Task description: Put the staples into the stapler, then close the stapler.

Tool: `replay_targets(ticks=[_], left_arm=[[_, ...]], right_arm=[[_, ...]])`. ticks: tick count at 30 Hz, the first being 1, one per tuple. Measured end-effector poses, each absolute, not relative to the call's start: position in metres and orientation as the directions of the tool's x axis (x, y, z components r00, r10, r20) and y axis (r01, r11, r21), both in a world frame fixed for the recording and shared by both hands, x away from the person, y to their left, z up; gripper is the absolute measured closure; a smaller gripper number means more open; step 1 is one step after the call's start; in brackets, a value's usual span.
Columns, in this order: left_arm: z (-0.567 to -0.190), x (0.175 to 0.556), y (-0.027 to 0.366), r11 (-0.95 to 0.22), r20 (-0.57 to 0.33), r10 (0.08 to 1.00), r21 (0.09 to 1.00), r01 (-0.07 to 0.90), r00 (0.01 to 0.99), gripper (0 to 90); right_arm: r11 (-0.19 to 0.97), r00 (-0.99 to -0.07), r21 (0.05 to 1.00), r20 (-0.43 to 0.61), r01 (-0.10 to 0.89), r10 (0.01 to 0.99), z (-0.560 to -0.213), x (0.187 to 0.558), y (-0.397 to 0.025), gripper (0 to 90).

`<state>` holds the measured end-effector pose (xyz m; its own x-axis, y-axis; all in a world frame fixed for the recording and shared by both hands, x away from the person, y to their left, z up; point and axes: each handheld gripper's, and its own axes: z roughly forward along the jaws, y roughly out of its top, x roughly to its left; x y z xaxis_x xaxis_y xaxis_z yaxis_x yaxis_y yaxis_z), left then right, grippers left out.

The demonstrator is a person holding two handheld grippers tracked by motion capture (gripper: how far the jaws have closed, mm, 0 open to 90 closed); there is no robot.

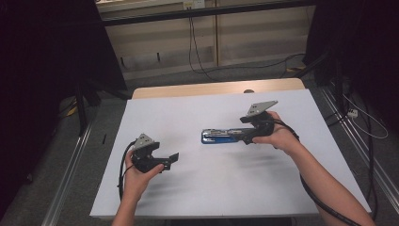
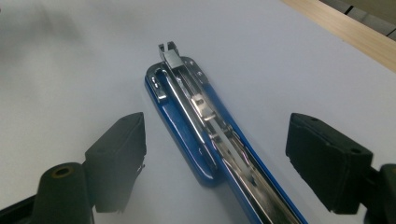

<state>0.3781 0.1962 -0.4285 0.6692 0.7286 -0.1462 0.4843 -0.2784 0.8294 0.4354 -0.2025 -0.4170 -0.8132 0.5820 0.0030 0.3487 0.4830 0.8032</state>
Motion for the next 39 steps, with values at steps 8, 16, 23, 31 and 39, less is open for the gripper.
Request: replay_targets(ticks=[8,16,23,31,39], left_arm=[[-0.429,0.381,0.190,-0.281,-0.151,0.718,0.831,0.481,0.680,5.7],[-0.427,0.382,0.184,-0.290,-0.143,0.712,0.832,0.474,0.687,5.7],[-0.427,0.383,0.175,-0.296,-0.136,0.709,0.833,0.468,0.692,6.4],[-0.429,0.388,0.163,-0.311,-0.136,0.696,0.827,0.467,0.705,14.2],[-0.432,0.392,0.149,-0.326,-0.117,0.693,0.829,0.454,0.711,39.1]], right_arm=[[0.478,-0.786,0.798,-0.008,0.367,0.618,-0.419,0.423,-0.220,18.6],[0.456,-0.749,0.806,-0.024,0.377,0.662,-0.417,0.413,-0.231,15.2],[0.445,-0.718,0.808,-0.040,0.386,0.695,-0.418,0.403,-0.243,14.5],[0.422,-0.666,0.810,-0.053,0.407,0.744,-0.421,0.393,-0.255,17.3],[0.394,-0.620,0.810,-0.049,0.434,0.783,-0.427,0.380,-0.269,20.7]])
